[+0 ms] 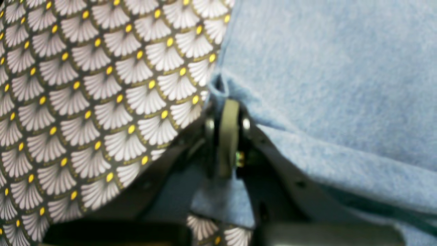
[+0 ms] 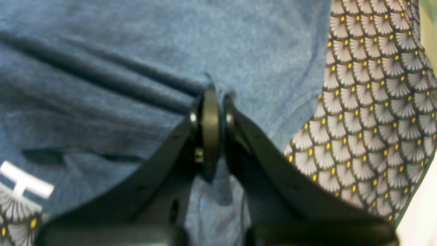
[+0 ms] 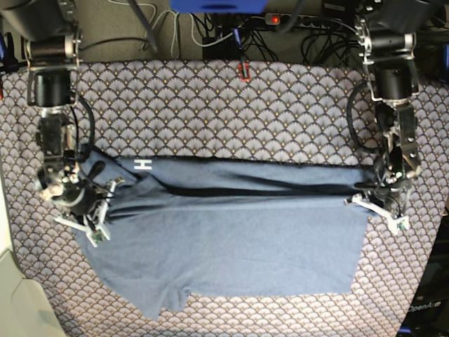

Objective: Fold the T-shirt properly
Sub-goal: 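Lift the shoulder edge with both grippers and fold it toward the hem, then open both grippers to release the folded edge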

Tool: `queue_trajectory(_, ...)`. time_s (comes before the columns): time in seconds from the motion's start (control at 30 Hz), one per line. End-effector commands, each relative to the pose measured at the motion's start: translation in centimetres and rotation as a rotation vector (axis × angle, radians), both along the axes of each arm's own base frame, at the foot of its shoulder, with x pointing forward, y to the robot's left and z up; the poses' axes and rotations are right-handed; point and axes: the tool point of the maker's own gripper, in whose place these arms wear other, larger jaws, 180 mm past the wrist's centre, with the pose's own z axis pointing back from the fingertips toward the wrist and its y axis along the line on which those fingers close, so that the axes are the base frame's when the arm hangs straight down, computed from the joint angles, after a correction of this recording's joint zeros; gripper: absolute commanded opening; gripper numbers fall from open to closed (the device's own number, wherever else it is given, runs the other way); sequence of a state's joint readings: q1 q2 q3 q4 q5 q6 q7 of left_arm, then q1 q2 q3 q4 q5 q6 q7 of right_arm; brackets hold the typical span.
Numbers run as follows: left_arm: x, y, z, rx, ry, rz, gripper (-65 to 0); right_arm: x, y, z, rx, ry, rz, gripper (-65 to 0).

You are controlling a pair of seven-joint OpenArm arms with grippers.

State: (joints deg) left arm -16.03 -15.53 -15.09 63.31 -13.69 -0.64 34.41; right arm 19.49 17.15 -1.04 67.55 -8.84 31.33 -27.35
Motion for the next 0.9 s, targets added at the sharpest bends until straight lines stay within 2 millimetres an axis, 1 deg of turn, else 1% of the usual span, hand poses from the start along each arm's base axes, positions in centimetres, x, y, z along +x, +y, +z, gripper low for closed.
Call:
queue_trajectory(0.0, 1.3, 1.3, 2.4, 0.037, -0.065, 0.013, -64.6, 1.4, -0.6, 2.0, -0.008, -0.068, -0.004, -65.0)
queue_trajectory(0.1, 1.3, 1.4, 2.4, 0.038, -0.064, 0.014, -64.6, 2.0, -0.1, 2.7, -0.033, -0.119, 0.027, -65.0)
queue_trajectory(0.17, 1.3, 1.4, 2.4, 0.038, -0.064, 0.014, -64.6, 3.0, 0.5, 3.6, -0.058, -0.152, 0.045, -65.0)
queue_trajectory(0.3, 1.4, 1.2, 2.4, 0.036, -0.066, 0.013, -64.6, 4.5, -0.1, 3.3, -0.061, -0.128, 0.026, -65.0)
queue_trajectory(0.4, 1.4, 1.1, 2.5, 0.034, -0.068, 0.012, -64.6, 4.9, -0.5, 2.8, -0.052, -0.106, 0.014, -65.0)
queue_trajectory(0.6, 1.7, 1.1, 2.8, 0.035, -0.077, 0.013, -64.6, 4.9, -0.5, 2.6, -0.048, -0.099, 0.011, -65.0)
queue_trajectory(0.63, 2.2, 1.0, 3.3, 0.034, -0.089, 0.011, -64.5, 4.8, -0.5, 2.5, -0.048, -0.096, 0.011, -65.0)
queue_trajectory(0.8, 3.7, -0.9, 4.3, 0.064, -0.098, -0.06, -64.5, 4.7, -0.5, 2.2, -0.048, -0.091, 0.011, -65.0)
queue_trajectory(0.87, 4.0, -1.2, 4.6, 0.067, -0.104, -0.07, -64.5, 4.7, -0.4, 2.2, -0.047, -0.091, 0.011, -65.0)
